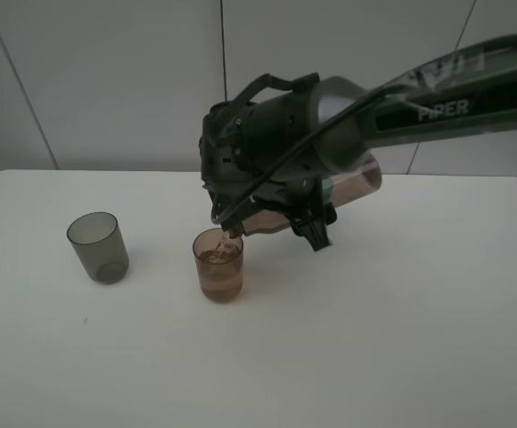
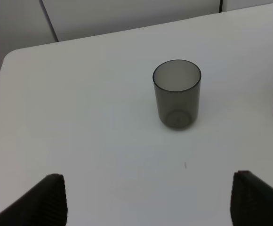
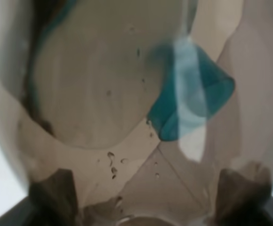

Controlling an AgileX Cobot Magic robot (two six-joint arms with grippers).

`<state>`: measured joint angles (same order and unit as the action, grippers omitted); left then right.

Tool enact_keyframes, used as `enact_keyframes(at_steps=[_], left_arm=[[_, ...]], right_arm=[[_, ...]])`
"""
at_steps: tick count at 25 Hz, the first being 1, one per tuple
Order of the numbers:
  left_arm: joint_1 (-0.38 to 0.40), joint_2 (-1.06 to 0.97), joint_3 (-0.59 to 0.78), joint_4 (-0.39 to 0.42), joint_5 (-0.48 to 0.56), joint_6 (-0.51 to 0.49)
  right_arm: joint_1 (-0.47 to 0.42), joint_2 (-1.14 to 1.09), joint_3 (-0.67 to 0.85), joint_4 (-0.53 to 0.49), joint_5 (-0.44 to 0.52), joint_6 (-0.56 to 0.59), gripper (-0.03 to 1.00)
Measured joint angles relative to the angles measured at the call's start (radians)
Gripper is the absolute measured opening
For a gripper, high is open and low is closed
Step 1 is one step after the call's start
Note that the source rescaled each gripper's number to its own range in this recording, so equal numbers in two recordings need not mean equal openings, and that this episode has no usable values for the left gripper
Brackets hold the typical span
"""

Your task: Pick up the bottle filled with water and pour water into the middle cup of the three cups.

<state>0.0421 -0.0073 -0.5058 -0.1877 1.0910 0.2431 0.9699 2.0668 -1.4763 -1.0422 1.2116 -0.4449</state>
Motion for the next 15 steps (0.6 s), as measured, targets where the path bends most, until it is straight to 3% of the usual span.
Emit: enact_keyframes(at_steps=[15], left_arm=[[0.0, 0.0, 0.0, 0.0, 0.0, 0.0]], right_arm=[[0.0, -0.036, -0.001, 0.15, -0.059, 0.0, 0.0]])
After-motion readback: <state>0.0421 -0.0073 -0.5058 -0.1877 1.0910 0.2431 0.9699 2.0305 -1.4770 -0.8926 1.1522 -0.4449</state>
